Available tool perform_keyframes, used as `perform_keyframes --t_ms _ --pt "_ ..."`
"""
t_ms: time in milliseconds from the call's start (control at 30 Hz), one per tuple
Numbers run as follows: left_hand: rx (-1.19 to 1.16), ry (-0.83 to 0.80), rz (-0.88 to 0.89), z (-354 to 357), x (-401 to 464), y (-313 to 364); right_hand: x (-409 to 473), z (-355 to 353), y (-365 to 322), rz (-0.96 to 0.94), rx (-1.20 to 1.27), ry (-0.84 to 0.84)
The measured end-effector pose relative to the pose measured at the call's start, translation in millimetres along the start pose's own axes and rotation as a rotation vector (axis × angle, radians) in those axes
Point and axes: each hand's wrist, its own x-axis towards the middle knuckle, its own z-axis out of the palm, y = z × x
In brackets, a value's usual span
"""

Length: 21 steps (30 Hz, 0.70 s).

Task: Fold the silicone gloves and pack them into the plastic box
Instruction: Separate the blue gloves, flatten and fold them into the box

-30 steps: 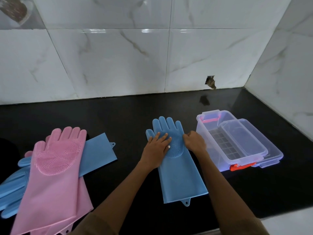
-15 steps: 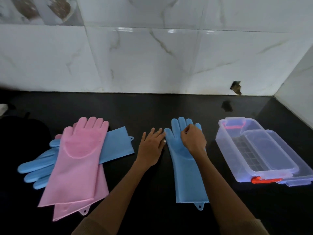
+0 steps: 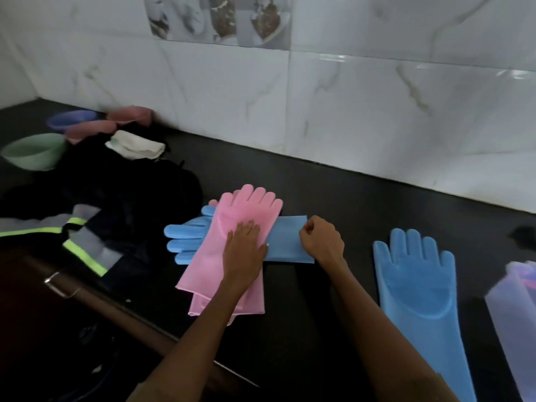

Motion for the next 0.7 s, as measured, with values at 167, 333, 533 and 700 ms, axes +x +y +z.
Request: perform_keyframes --t_ms 167,333,533,700 --pt "-0.017 0.025 -0.015 -6 -8 -3 17 21 -18 -0.295 -0.176 -0.140" --pt "0.020 -0.015 0.015 -20 -2 0 27 34 -25 -0.386 -0.229 -0.242" --pt "0.232 -0.074 0.073 -33 6 -1 36 27 -36 -0.348 -0.253 -0.219" --pt "0.258 -0.008 -0.015 -26 1 10 43 19 -43 -0.243 -0.140 -0.283"
